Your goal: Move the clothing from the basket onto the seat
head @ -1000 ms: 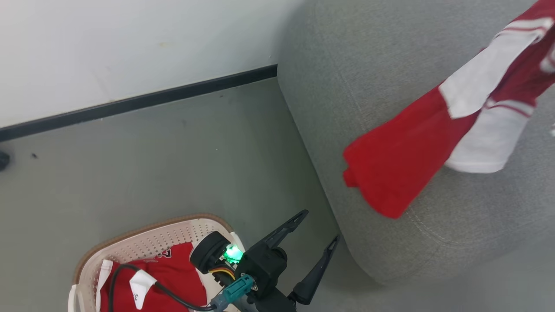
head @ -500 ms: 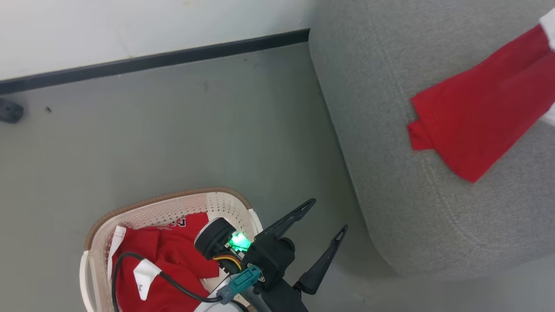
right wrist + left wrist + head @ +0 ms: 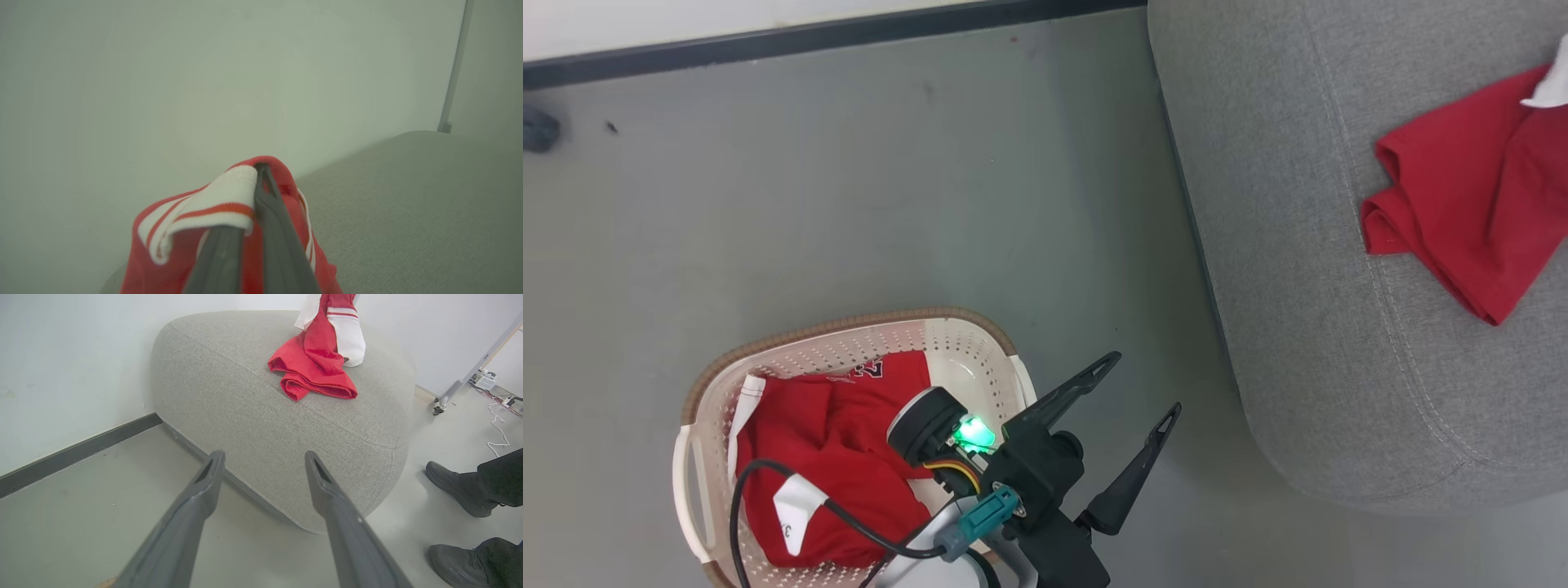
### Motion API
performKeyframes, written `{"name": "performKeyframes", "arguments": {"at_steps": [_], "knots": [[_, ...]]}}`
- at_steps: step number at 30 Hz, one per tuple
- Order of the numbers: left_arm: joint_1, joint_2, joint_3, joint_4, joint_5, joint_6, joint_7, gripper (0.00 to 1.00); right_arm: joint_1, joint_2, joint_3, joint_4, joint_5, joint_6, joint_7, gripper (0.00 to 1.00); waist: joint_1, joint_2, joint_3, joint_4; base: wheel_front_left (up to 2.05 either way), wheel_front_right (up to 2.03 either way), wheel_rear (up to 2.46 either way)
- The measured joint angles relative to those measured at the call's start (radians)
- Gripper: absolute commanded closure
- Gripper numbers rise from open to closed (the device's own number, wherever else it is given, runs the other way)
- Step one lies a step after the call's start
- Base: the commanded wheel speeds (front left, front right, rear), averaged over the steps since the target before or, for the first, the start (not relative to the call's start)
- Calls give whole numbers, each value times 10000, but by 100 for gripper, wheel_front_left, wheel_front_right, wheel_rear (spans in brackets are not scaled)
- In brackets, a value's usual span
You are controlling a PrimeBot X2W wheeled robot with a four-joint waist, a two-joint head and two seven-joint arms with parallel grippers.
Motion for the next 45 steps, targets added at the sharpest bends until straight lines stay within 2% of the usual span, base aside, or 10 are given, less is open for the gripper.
{"name": "performKeyframes", "arguments": {"at_steps": [13, 14, 15, 24, 30, 45], "knots": [[-216, -15, -35, 259, 0, -81, -4, 0, 346, 788, -188, 1352, 439, 293, 0, 100, -1, 0, 208, -47, 0, 0, 0], [-272, -17, -42, 295, 0, -81, -8, 0, 346, 836, -192, 1448, 477, 295, 0, 35, -2, 0, 202, -50, 0, 0, 0], [-314, -25, -42, 328, 0, -81, -13, 0, 346, 867, -190, 1522, 522, 309, 0, 0, -1, 0, 193, -51, 0, 0, 0], [-348, -182, -84, 802, -2, -165, -282, 0, 362, 872, -199, 1816, 548, 472, 0, 0, -1, 0, -132, 12, 0, 0, 0], [-337, -251, -107, 1106, -21, -167, -546, 0, 918, 951, -176, 1873, 477, 570, 0, 0, -2, 0, -534, 86, 0, 0, 0], [229, -414, -50, 1733, -468, -123, -1164, 0, 2913, 1871, -104, 1310, 230, 740, 2, 0, -3, -1, -1894, 305, 0, 0, 0]]}}
